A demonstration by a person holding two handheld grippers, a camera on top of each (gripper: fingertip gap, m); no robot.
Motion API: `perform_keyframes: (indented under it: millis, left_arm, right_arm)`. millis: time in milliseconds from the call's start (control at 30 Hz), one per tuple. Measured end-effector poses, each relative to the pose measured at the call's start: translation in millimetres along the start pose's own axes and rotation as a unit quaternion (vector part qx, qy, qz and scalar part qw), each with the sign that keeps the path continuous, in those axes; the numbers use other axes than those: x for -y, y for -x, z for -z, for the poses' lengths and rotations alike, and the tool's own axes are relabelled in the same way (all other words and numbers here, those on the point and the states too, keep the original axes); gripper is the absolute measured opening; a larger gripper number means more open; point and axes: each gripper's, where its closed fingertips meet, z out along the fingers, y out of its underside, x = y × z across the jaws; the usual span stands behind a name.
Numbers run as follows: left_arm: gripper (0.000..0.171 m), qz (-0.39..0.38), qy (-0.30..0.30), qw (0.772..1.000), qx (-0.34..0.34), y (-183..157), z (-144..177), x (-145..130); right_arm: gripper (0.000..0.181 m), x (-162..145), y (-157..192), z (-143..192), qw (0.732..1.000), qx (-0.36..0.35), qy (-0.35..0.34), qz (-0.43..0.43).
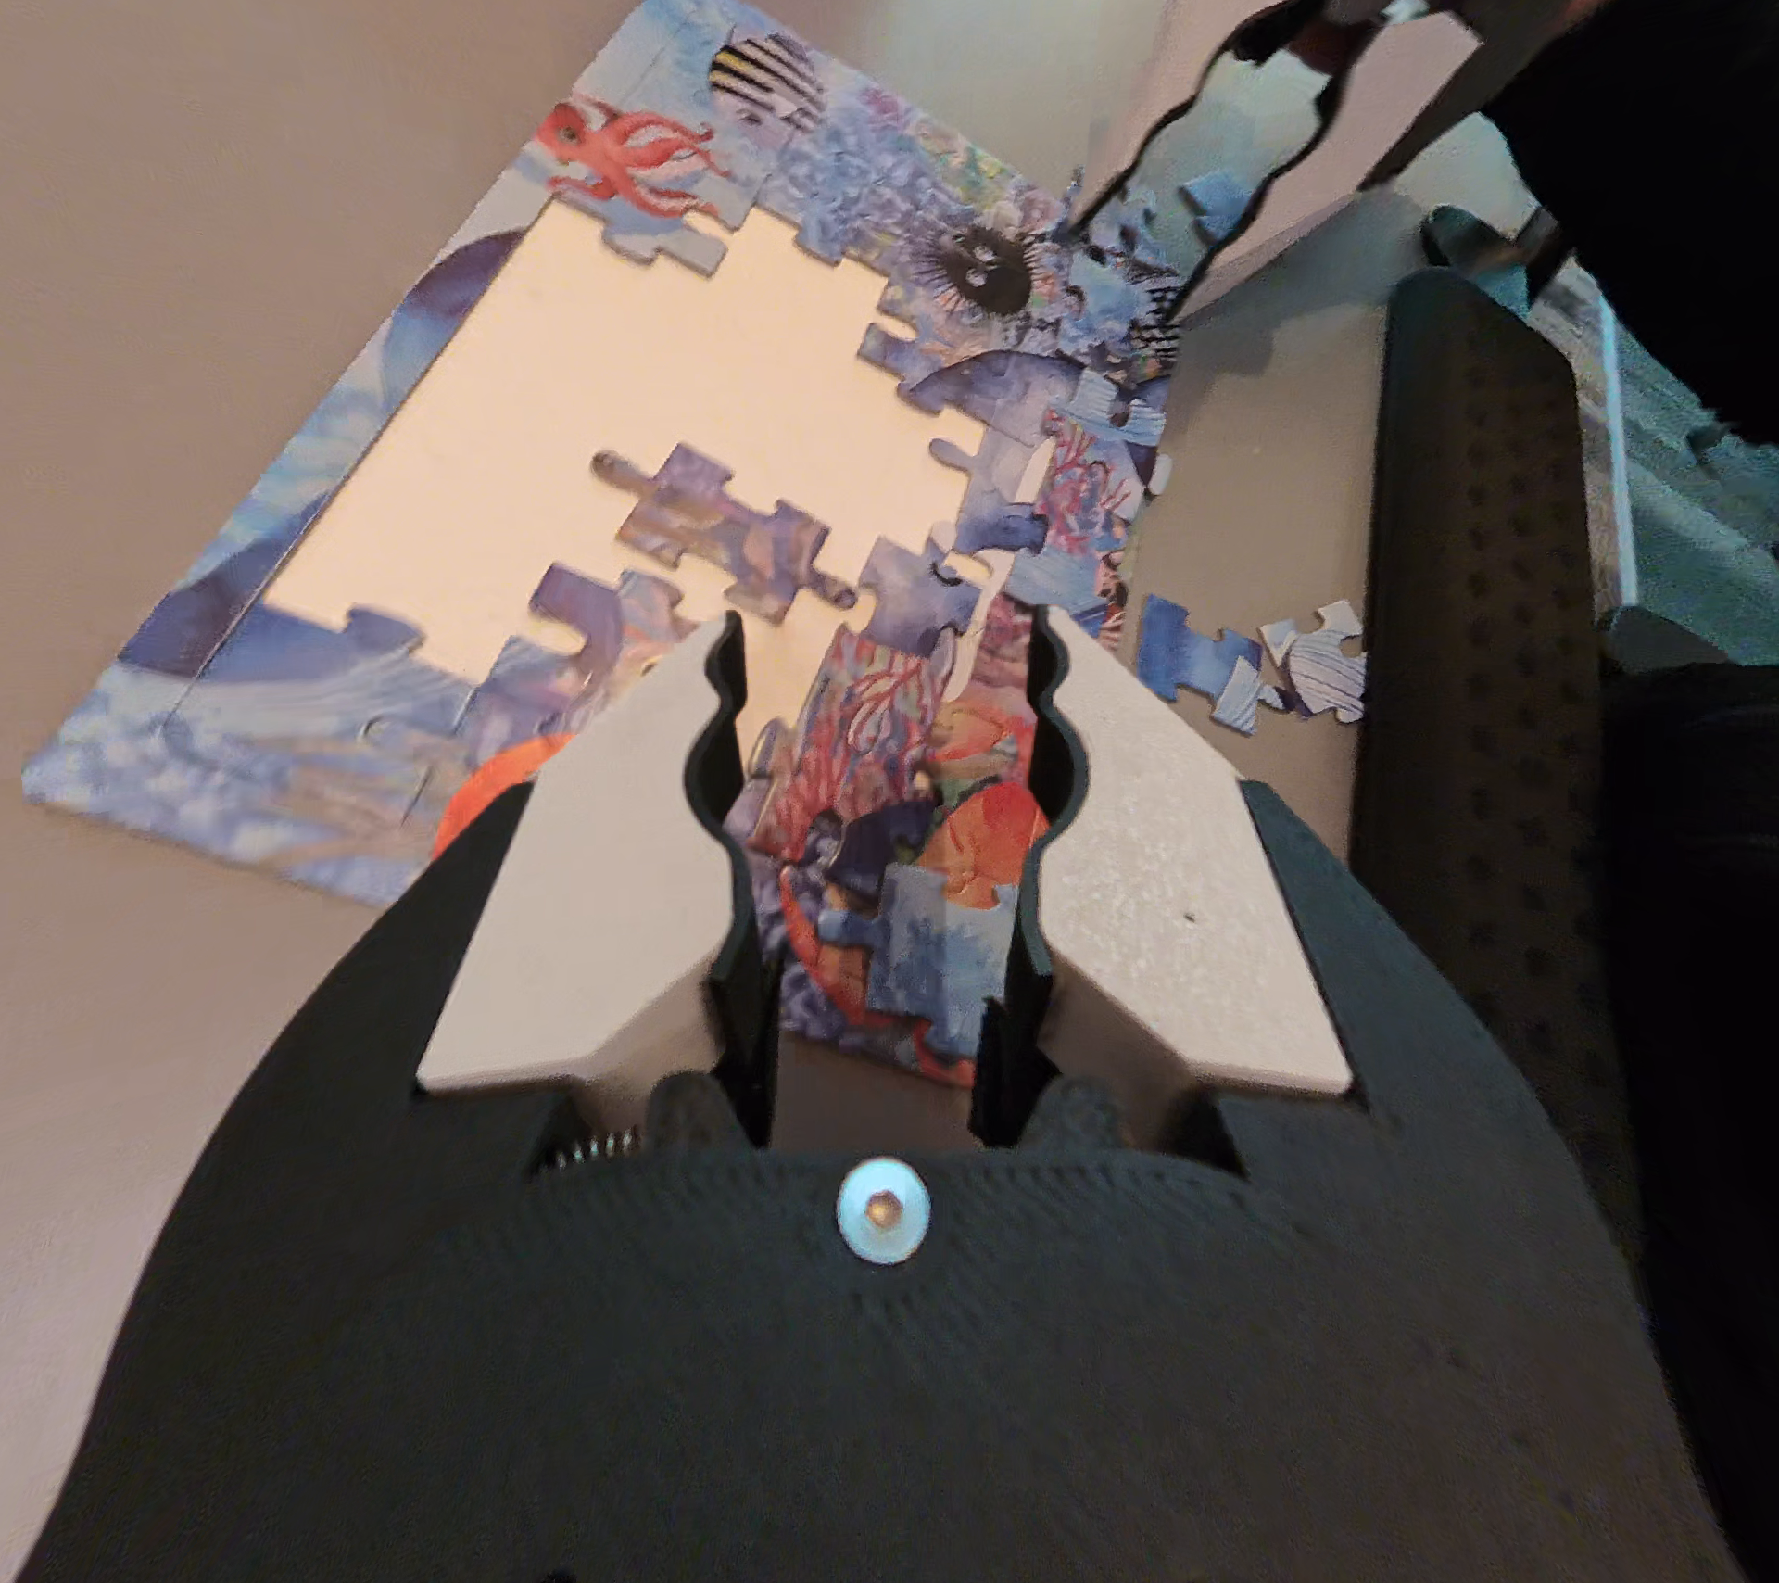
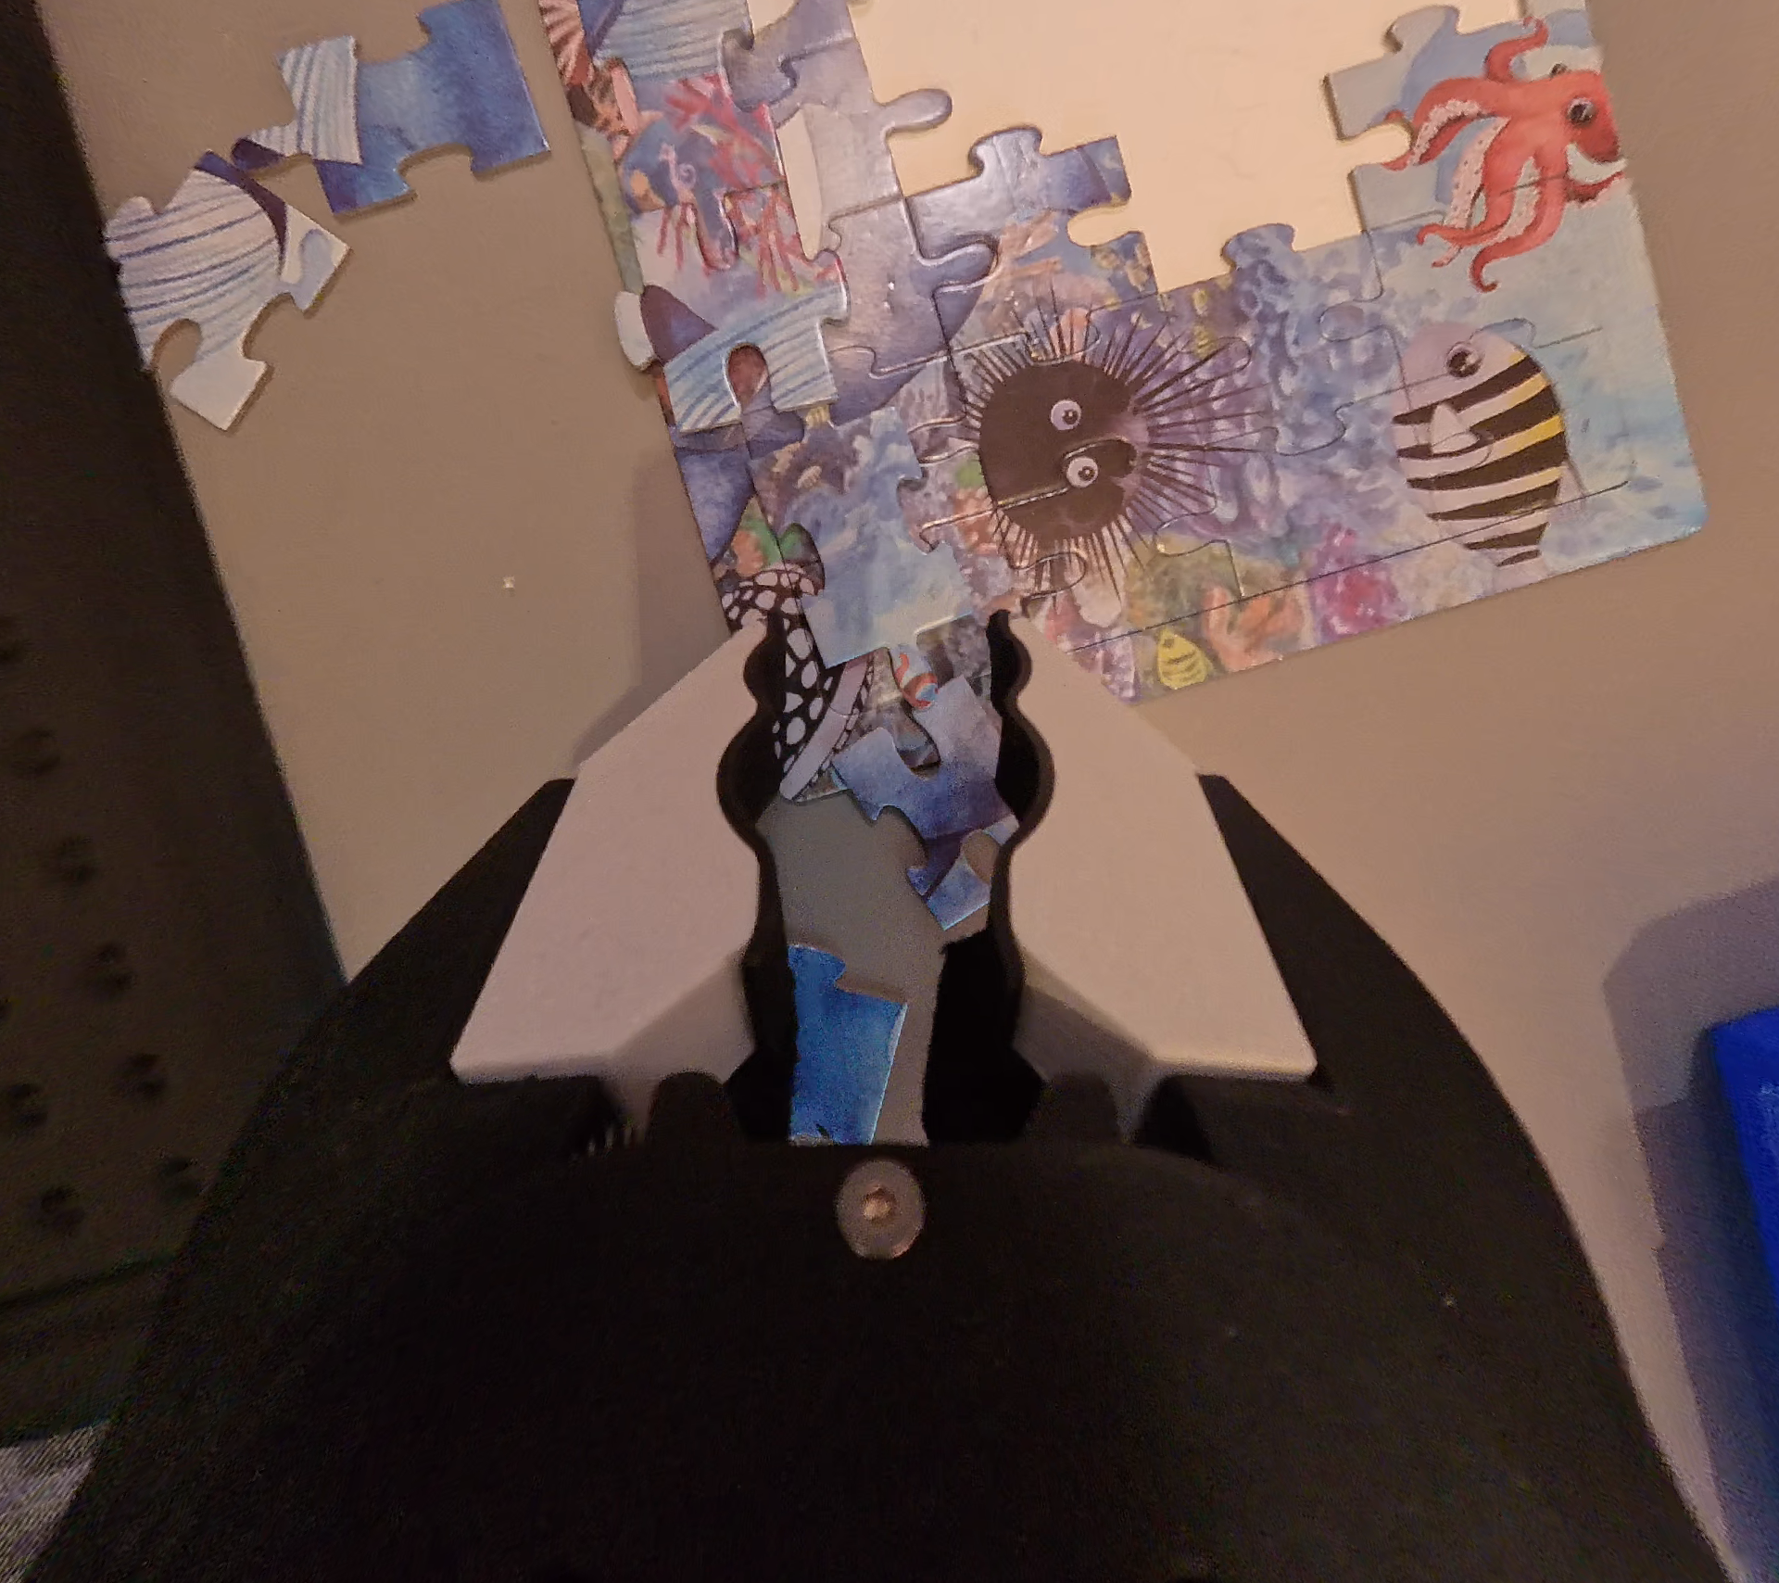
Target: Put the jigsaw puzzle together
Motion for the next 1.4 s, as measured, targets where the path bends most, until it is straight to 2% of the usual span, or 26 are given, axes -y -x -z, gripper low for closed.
perform_keyframes:
  millis: [100, 233, 467, 600, 700, 800, 933, 1000, 1067, 1100, 1233, 1333, 1400]
  left_arm:
    - [0.055, -0.046, 0.009, 0.999, -0.026, -22, -19, 10]
    - [0.053, -0.085, 0.033, 0.995, -0.048, -45, -52, 19]
    - [0.050, -0.165, 0.075, 0.983, -0.031, -63, -115, 33]
    - [0.052, -0.189, 0.077, 0.979, -0.003, -60, -131, 42]
    - [0.050, -0.168, 0.058, 0.984, 0.002, -50, -129, 54]
    - [0.045, -0.116, 0.036, 0.991, -0.057, -56, -126, 61]
    - [0.018, -0.061, 0.015, 0.988, -0.141, -69, -122, 61]
    - [0.014, -0.042, 0.000, 0.987, -0.154, -67, -118, 66]
    - [0.000, -0.024, -0.025, 0.987, -0.159, -63, -111, 75]
    - [0.000, -0.013, -0.035, 0.988, -0.149, -57, -109, 79]
    - [0.000, 0.039, -0.097, 0.986, -0.130, -40, -99, 96]
    - [0.000, 0.088, -0.158, 0.975, -0.128, -30, -91, 112]
    - [0.000, 0.119, -0.185, 0.966, -0.135, -27, -87, 120]
  right_arm:
    - [0.040, 0, 0, -5, 1.000, 0.022, -0.009, -0.010]
    - [0.024, 0, -3, -6, 1.000, 0.028, -0.011, -0.006]
    - [0.023, 2, -4, -7, 0.999, 0.023, -0.022, 0.005]
    - [0.023, 6, -10, -6, 0.999, 0.004, -0.020, 0.025]
    - [0.023, 13, -12, 0, 0.998, -0.014, -0.022, 0.056]
    - [0.023, 25, -15, 11, 0.993, -0.048, -0.014, 0.108]
    - [0.023, 44, -15, 24, 0.981, -0.081, -0.003, 0.175]
    - [0.023, 49, -18, 28, 0.976, -0.095, 0.011, 0.197]
    - [0.024, 52, -25, 28, 0.974, -0.108, 0.020, 0.197]
    - [0.021, 55, -32, 29, 0.975, -0.124, 0.015, 0.184]
    - [0.036, 66, -51, 41, 0.984, -0.163, -0.038, 0.059]
    - [0.051, 73, -50, 42, 0.982, -0.150, -0.108, -0.049]
    - [0.055, 72, -55, 40, 0.974, -0.173, -0.120, -0.090]
